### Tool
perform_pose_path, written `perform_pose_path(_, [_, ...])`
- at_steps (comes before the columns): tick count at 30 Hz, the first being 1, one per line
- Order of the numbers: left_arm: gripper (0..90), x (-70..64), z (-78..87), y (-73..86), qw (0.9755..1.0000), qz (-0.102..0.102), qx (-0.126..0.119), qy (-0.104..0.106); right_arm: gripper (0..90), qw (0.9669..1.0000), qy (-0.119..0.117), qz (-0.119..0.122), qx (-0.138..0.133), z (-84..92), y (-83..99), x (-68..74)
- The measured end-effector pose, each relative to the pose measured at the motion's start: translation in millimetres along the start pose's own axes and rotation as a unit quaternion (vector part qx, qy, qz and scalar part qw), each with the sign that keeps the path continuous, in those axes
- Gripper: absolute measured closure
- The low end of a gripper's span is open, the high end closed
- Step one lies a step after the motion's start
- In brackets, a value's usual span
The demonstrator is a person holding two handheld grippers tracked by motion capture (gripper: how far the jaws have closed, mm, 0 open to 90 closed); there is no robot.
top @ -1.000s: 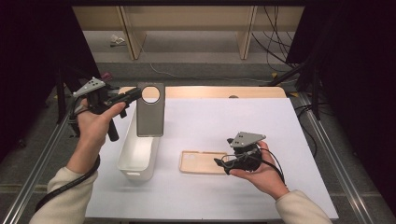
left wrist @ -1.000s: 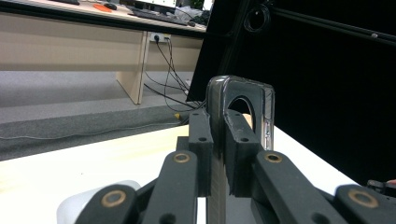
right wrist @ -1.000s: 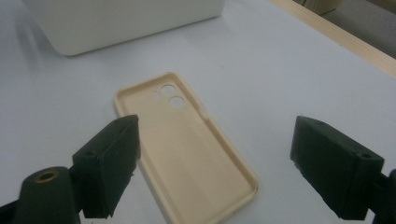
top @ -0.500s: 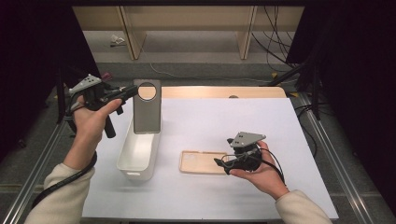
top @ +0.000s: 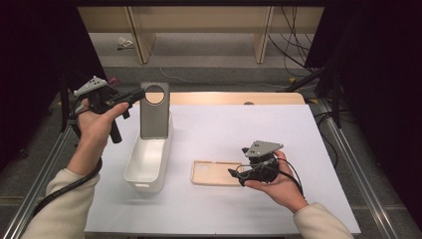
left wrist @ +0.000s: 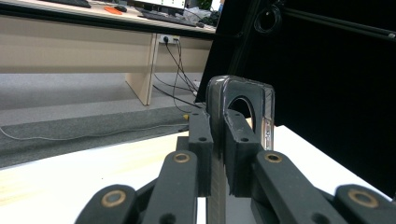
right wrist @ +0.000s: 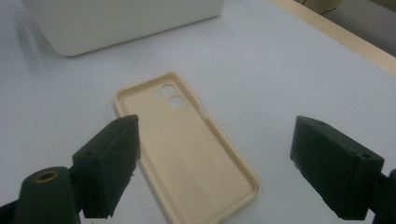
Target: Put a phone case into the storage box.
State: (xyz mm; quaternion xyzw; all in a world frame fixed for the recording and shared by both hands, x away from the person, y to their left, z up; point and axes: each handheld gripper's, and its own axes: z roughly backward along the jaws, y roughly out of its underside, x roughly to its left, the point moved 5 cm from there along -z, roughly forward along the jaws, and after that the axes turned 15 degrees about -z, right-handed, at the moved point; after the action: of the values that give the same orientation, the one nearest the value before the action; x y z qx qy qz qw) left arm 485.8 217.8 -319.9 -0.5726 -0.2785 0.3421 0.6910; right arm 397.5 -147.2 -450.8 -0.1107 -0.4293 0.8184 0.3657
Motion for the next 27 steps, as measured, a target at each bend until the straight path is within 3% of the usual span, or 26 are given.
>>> perform_pose_path(27, [82.1, 28.6, -16.8, 15.5, 0.9996, -0.010, 0.019, -0.016, 16.7, 1.0000, -0.002, 0.000, -0.001, 0.3, -0.1, -0.3])
